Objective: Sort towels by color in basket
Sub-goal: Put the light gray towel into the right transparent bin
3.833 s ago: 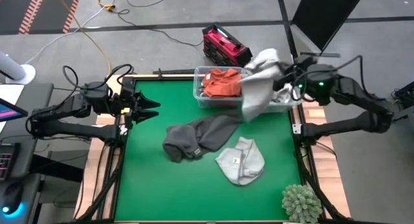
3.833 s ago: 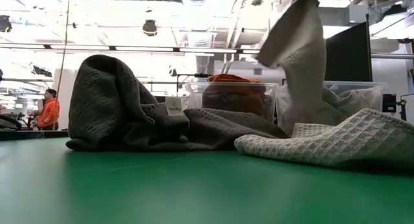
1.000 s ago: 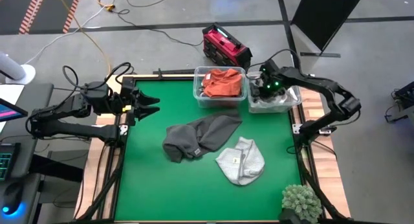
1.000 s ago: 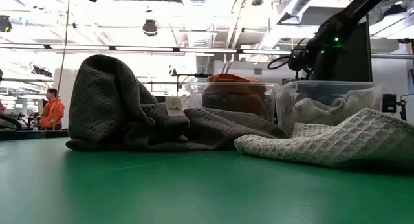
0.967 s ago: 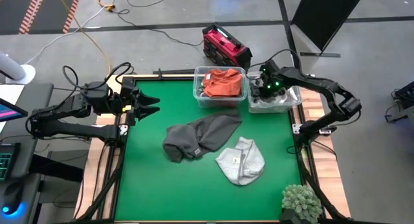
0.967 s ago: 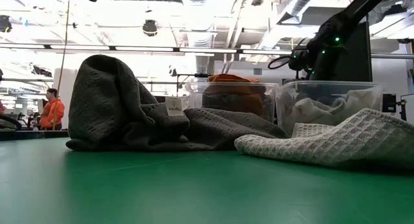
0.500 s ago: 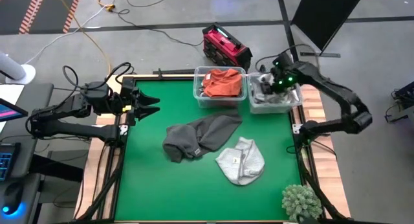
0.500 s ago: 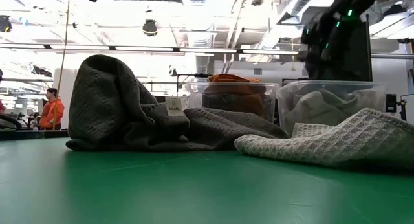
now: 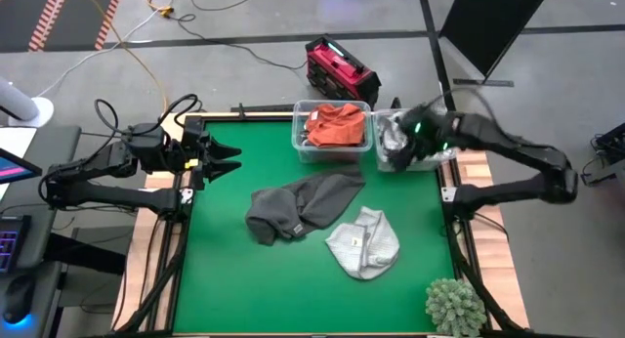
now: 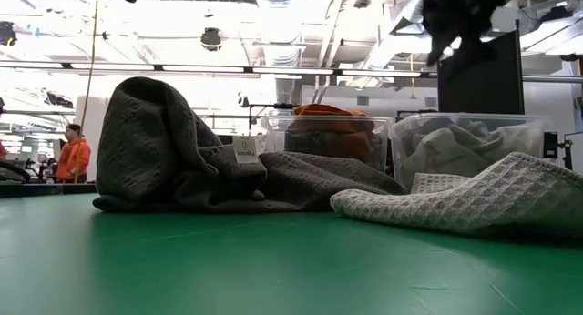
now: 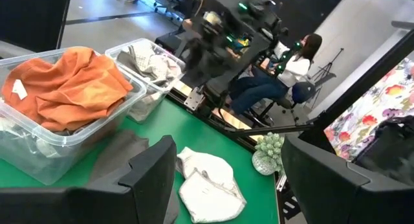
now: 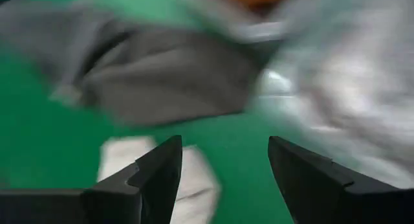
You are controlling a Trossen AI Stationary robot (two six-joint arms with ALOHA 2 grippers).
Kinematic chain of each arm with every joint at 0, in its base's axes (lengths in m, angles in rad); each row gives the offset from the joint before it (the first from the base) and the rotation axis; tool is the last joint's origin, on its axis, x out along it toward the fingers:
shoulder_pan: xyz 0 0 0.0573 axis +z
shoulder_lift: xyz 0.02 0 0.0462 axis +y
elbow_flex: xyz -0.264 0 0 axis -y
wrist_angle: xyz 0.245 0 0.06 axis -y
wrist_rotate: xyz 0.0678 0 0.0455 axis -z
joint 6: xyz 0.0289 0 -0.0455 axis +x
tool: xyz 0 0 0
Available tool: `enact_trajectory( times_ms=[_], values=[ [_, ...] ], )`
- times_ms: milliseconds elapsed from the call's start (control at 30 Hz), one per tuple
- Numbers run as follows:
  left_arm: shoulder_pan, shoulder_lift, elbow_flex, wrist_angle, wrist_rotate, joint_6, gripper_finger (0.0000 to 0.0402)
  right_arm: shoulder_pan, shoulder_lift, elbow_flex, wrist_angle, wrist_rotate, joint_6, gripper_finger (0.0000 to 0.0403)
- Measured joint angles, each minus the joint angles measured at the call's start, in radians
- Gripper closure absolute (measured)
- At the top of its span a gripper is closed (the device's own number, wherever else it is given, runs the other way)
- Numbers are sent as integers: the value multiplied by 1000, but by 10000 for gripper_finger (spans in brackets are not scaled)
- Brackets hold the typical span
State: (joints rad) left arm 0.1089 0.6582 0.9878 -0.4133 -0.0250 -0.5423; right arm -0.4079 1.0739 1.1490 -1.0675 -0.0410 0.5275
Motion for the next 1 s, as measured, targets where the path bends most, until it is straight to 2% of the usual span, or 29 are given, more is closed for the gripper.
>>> enact_trajectory(
  times_ms=[100,200,333,433,533,633,800,1000],
  values=[
    [0,0,0,0,1,7,136,230,32,-29,89,14,41,133],
    [0,0,0,0,19,15,136,418,103,-73,142,97,153,135],
    [0,0,0,0,35,16,136,586,232,-124,168,179,274,140],
    [0,0,0,0,52,16,136,662,318,-136,168,256,339,143],
    [0,0,0,0,68,15,136,688,383,-147,186,303,363,143],
    [0,0,0,0,71,15,136,678,421,-176,254,307,363,143],
    [0,0,0,0,72,9,136,626,434,-279,446,308,368,148],
    [0,0,0,0,95,2,136,563,434,-368,563,307,346,184]
  ],
)
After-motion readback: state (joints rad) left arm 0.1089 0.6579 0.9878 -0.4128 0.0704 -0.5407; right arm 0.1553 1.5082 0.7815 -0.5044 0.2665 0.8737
